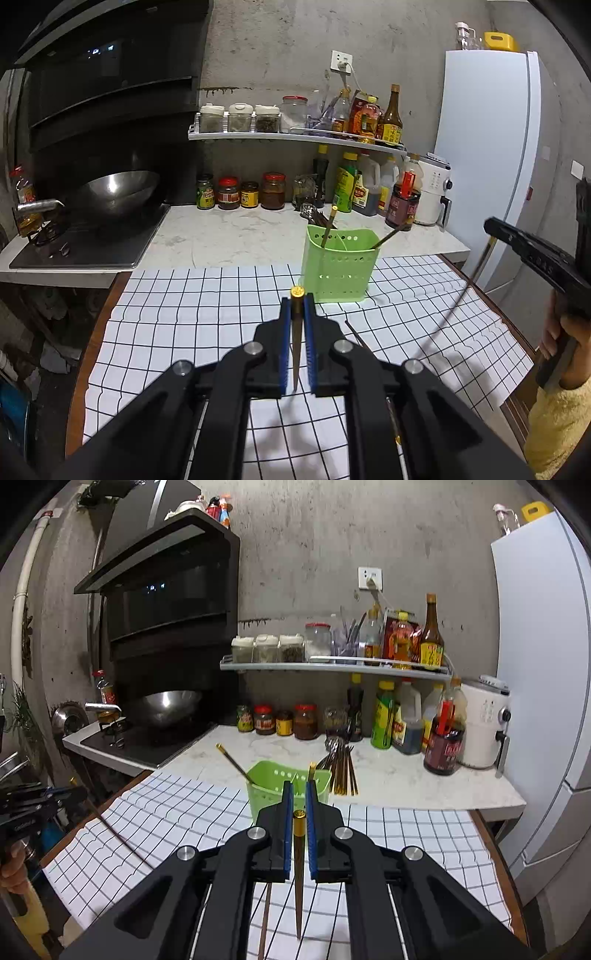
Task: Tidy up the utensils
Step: 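Carry both chopsticks to the green holder and lower the right tool's chopstick in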
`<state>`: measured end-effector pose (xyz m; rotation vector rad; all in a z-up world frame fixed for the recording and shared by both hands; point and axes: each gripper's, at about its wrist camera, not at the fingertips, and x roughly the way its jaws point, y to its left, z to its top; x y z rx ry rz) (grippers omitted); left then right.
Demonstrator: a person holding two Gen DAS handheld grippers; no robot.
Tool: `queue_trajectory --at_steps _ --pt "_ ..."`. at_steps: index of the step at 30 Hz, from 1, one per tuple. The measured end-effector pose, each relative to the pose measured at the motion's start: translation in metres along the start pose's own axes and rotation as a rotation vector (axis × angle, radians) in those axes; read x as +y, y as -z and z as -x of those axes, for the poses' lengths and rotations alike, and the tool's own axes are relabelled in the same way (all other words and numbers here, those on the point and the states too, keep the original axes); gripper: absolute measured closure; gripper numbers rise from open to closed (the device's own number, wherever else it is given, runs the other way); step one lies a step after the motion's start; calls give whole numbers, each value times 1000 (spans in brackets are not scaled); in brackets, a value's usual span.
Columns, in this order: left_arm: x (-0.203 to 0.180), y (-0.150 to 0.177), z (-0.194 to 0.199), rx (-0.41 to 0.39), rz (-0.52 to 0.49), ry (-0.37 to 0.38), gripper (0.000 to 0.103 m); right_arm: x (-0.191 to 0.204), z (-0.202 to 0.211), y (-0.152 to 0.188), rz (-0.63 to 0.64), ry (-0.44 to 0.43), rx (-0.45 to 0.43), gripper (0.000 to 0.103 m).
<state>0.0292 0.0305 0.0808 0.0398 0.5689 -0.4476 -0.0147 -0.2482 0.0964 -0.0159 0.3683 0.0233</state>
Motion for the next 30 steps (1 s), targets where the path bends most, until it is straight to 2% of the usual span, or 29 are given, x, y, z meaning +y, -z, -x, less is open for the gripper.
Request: queue_trajectory --at_steps 11,19,30 --pt "-5 -1 -9 -2 -12 -27 96 -8 -11 9 -26 -10 23 96" --pt "-14 3 -14 -50 -49 -128 95 -4 -36 24 -36 -39 114 96" --pt "-10 39 -65 161 -5 -86 96 1 -46 48 -39 -33 195 96"
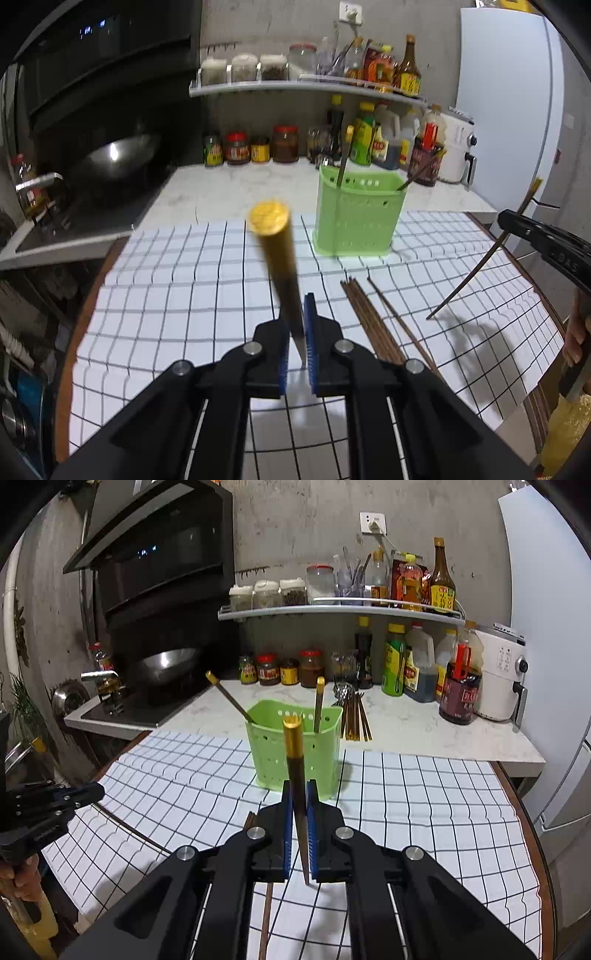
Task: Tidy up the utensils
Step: 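Carry both chopsticks to the green holder and lower the right tool's chopstick in, then lower the left tool's chopstick into the green holder and open the left tool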
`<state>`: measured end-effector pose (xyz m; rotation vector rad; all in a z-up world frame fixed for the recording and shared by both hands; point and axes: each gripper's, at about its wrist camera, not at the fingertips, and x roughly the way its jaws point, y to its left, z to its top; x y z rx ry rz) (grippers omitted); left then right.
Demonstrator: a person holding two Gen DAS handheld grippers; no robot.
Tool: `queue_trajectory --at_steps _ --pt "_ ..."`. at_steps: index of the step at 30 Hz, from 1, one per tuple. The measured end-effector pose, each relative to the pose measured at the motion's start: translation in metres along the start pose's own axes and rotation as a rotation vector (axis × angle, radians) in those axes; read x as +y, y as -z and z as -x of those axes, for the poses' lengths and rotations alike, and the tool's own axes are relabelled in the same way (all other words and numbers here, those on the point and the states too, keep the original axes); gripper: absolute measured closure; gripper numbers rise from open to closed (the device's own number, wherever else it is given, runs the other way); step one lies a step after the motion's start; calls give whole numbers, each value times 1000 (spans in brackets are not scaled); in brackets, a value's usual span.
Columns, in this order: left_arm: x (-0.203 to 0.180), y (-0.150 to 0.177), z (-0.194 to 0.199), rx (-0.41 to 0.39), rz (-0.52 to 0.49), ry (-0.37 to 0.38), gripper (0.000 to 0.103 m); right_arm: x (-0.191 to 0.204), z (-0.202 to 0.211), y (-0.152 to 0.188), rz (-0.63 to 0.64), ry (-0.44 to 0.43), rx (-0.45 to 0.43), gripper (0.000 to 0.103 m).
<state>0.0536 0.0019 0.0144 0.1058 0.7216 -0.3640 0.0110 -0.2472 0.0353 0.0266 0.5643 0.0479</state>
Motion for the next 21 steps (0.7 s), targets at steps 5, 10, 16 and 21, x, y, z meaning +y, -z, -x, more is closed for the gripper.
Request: queue_trajectory --at_steps 5,10,16,21 --pt "5 0 3 -8 25 4 97 1 -1 7 -1 8 16 97" --pt "3 -2 11 -38 30 28 97 2 6 13 -1 0 3 97" --pt "-4 -26 7 -80 1 59 97 -6 5 6 -20 9 -14 97" --pt "-24 -76 20 -200 -37 92 97 -1 12 -37 3 -25 -119 97"
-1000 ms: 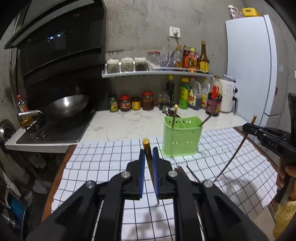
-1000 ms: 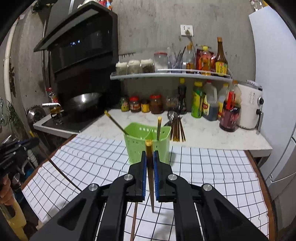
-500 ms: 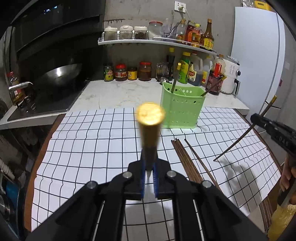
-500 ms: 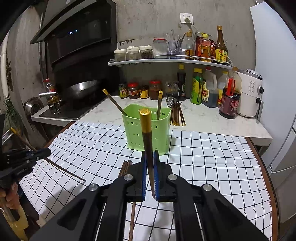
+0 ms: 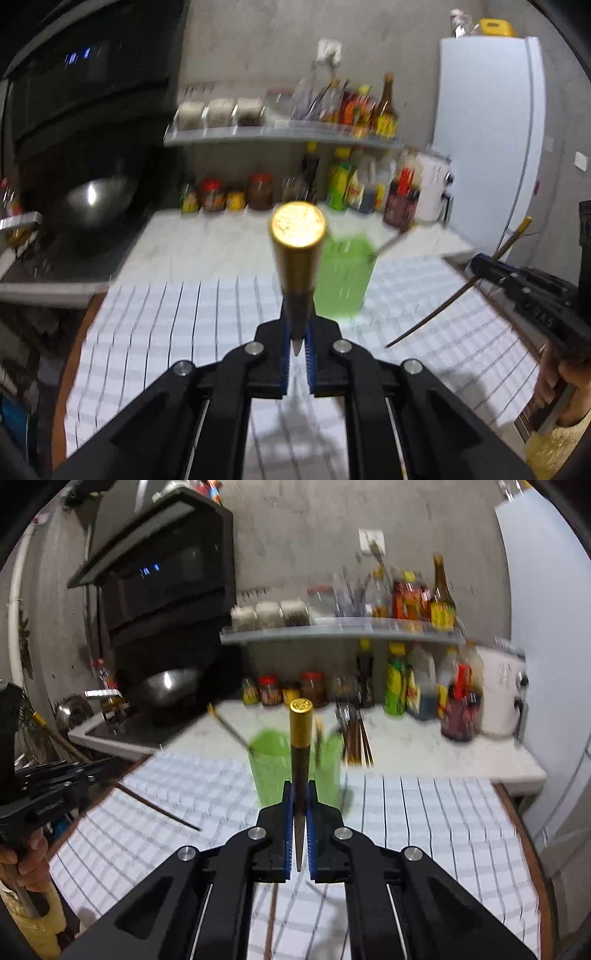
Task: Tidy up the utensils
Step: 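Lower the left tool's chopstick into the green holder and open the left tool, then move both open tools back over the chopsticks on the mat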
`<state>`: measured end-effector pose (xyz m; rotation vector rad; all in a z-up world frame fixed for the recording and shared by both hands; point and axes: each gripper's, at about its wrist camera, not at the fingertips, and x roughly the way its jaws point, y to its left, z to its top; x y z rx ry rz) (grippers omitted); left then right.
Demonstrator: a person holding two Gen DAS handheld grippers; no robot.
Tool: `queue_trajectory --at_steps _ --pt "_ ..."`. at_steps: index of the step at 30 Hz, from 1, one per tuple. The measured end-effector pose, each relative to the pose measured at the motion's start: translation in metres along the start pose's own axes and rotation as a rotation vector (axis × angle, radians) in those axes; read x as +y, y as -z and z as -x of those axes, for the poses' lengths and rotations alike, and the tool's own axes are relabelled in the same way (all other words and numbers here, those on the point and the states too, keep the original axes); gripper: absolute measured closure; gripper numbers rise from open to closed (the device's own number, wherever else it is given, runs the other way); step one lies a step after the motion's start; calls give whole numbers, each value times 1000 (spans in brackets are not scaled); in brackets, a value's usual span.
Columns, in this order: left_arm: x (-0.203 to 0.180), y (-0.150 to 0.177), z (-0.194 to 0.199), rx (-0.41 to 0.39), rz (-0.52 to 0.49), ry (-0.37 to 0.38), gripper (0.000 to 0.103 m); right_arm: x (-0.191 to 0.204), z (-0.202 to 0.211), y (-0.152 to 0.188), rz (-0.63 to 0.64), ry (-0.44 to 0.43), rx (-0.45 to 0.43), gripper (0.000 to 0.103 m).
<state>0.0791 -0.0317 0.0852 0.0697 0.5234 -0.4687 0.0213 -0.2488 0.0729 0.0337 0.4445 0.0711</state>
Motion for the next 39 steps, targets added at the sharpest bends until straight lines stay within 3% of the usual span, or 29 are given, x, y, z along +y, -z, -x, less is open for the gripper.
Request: queue_trajectory --at_steps 6,9,12,16,25,29,35,39 --pt "-15 -71 3 -164 -13 41 97 7 1 -67 53 28 -181 97" --pt "-21 -92 -15 -192 -39 16 97 4 -11 -87 85 73 -226 96" --pt "-21 -98 -67 -101 -25 47 97 -6 -37 -90 87 93 -210 96" --pt "-20 -87 -125 12 -29 35 97 -24 -81 -76 44 68 -134 96" --pt "-14 -76 -183 126 -17 38 97 -38 -129 -55 4 48 -14 92" --pt "-12 -83 -166 90 -9 57 82 -41 -116 -60 -19 59 -28 61" --pt "-6 -95 -98 -29 7 43 81 -38 -58 -69 -14 79 -98 60" --pt "2 -80 -50 -63 25 -13 80 -35 -19 -60 -7 89 -106 60"
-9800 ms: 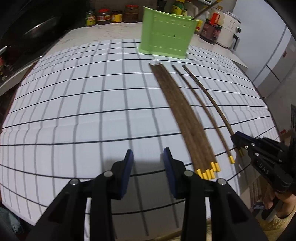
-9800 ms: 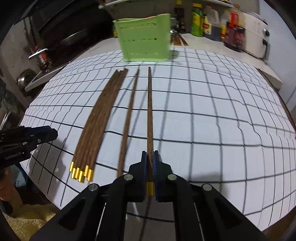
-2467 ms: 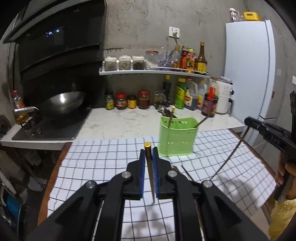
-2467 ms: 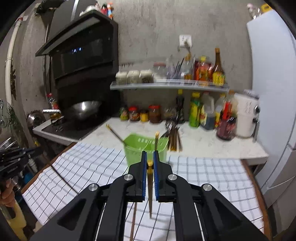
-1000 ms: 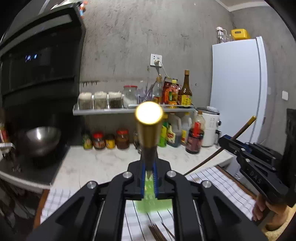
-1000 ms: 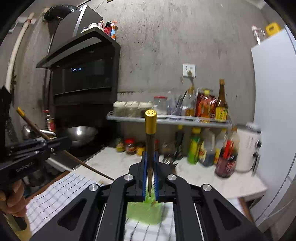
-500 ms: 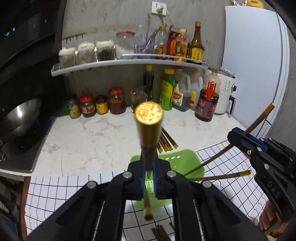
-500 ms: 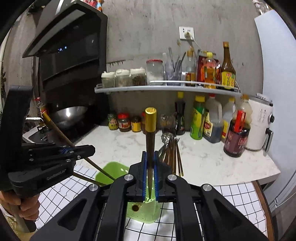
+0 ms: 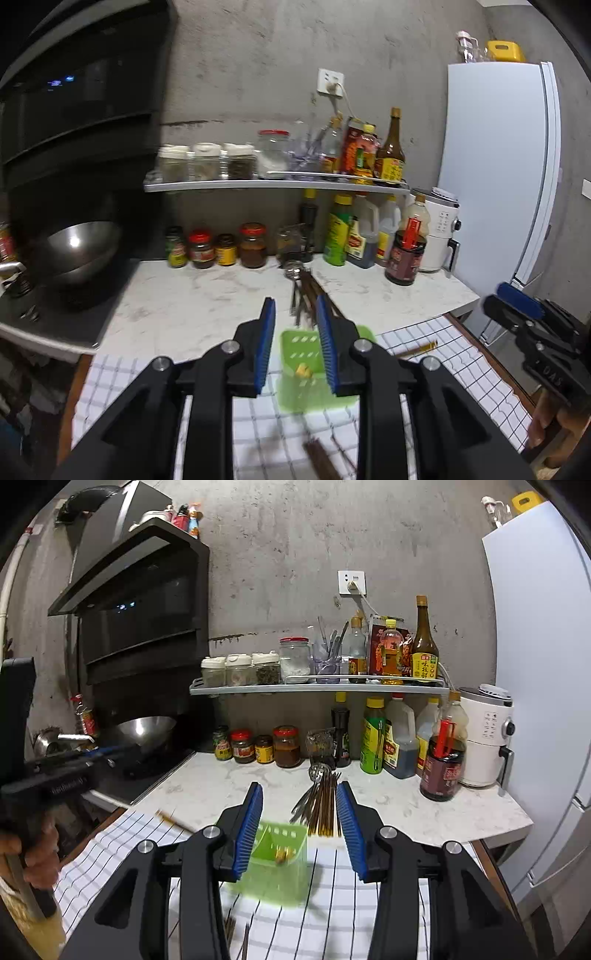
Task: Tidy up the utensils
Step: 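Move both open tools back over the chopsticks on the mat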
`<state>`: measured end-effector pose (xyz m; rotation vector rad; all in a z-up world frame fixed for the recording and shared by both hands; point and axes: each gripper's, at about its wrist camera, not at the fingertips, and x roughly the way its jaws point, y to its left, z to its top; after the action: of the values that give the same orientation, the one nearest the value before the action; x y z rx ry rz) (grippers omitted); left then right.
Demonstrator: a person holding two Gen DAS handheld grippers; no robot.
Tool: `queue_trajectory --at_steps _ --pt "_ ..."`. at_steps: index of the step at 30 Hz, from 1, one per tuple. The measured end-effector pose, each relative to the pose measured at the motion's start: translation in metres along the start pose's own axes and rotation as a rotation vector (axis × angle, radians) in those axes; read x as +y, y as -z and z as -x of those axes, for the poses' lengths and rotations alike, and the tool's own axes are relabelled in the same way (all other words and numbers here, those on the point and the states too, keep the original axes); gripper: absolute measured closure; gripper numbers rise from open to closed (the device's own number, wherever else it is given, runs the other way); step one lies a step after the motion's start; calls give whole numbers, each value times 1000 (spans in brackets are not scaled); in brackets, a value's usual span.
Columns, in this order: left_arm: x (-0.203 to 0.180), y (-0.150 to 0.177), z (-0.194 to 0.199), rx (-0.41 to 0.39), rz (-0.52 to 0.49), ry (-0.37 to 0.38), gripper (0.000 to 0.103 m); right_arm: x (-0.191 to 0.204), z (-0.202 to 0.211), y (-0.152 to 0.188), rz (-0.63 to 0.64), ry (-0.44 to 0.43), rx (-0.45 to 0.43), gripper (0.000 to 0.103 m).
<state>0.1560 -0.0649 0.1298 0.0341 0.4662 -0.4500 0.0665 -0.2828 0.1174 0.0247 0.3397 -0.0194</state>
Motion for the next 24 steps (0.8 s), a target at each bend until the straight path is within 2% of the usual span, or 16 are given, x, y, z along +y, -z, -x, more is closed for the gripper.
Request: queue_trajectory --at_steps 3,6,9,12,15,19,24 --pt "10 27 23 30 22 -58 80 -1 26 22 -4 -4 32 60" --pt "19 77 31 127 33 -117 80 0 41 54 -14 -5 83 60" --pt "24 125 29 230 43 -117 80 3 49 92 -20 -10 155 60" --pt "27 184 23 365 68 -111 80 10 52 133 -25 -21 242 60" --pt "26 220 21 447 75 -111 80 19 49 173 -29 -38 352 60" --pt "18 248 24 510 64 -99 80 30 52 207 -39 -50 444 60" --pt "8 262 20 571 50 -57 80 41 48 227 -60 -62 505 60"
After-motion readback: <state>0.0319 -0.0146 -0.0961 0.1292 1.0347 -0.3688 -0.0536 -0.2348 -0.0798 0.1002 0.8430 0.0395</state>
